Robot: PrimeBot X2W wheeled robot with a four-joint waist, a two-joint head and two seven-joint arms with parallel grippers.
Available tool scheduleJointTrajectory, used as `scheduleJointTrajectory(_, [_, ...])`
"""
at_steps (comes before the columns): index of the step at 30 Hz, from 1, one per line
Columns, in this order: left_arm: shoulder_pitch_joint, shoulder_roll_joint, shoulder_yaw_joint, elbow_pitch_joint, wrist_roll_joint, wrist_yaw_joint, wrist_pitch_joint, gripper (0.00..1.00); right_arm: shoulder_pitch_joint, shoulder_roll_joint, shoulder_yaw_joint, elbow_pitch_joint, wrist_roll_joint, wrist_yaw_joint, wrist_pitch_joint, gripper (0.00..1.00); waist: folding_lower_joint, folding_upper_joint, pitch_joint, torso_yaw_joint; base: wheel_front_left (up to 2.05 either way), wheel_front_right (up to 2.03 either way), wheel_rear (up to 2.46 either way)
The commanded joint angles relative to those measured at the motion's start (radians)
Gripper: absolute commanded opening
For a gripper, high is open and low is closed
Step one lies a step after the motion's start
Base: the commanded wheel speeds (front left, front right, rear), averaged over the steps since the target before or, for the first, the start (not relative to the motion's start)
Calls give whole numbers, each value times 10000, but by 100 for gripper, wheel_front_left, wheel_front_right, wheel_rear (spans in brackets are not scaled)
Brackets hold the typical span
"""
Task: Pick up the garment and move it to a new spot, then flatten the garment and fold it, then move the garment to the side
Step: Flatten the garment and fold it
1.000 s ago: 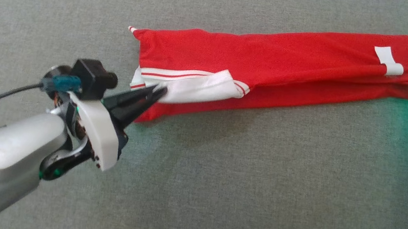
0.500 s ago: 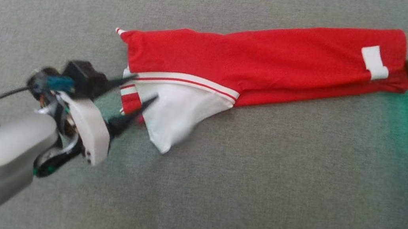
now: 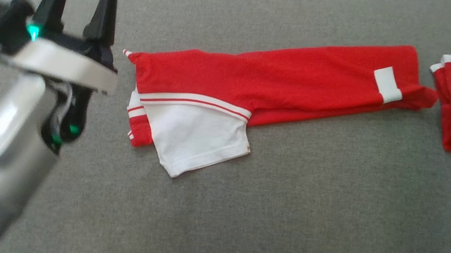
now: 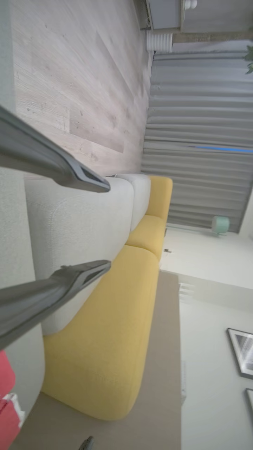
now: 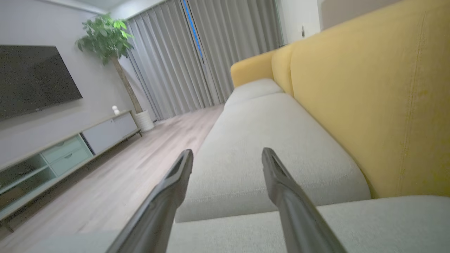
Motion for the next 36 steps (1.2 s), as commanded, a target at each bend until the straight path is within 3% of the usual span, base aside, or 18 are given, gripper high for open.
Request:
scheduleJointTrajectory(1, [358, 112, 827, -324, 345, -3, -45, 100, 329, 135, -76, -397, -252, -7, -251, 100, 0, -1, -127, -54, 0, 0, 0])
scheduleJointTrajectory(5, [1905, -740, 2242, -695, 1716, -406, -47, 100, 1303, 819, -706, -999, -1177, -7, -524, 100, 0, -1, -425, -151, 0, 0, 0])
scheduleJointTrajectory(11, [3809, -2008, 3654, -762, 3281, -1102, -48, 100, 3583, 2256, -2529, -2512, -2965, -7, -538, 100, 0, -1, -788, -215, 0, 0, 0])
scheduleJointTrajectory(17, [5115, -3130, 4894, -729, 4478, -1701, -48, 100, 5286, 3311, -3181, -3126, -4021, -7, -540, 100, 0, -1, -964, -247, 0, 0, 0])
scheduleJointTrajectory(21, [5499, -3545, 5446, -705, 4965, -2014, -48, 100, 5590, 3495, -3264, -3203, -4340, -7, -541, 100, 0, -1, -927, -226, 0, 0, 0])
scheduleJointTrajectory(27, [5272, -3792, 5534, -610, 5410, -2230, -49, 100, 4984, 3358, -3553, -2816, -4598, -7, -450, 100, 0, -1, -465, 8, 0, 0, 0])
scheduleJointTrajectory(36, [4621, -3916, 5181, -687, 5431, -2272, -49, 100, 3163, 3190, -5255, -1247, -4515, -7, 621, 100, 0, -1, 387, 506, 0, 0, 0])
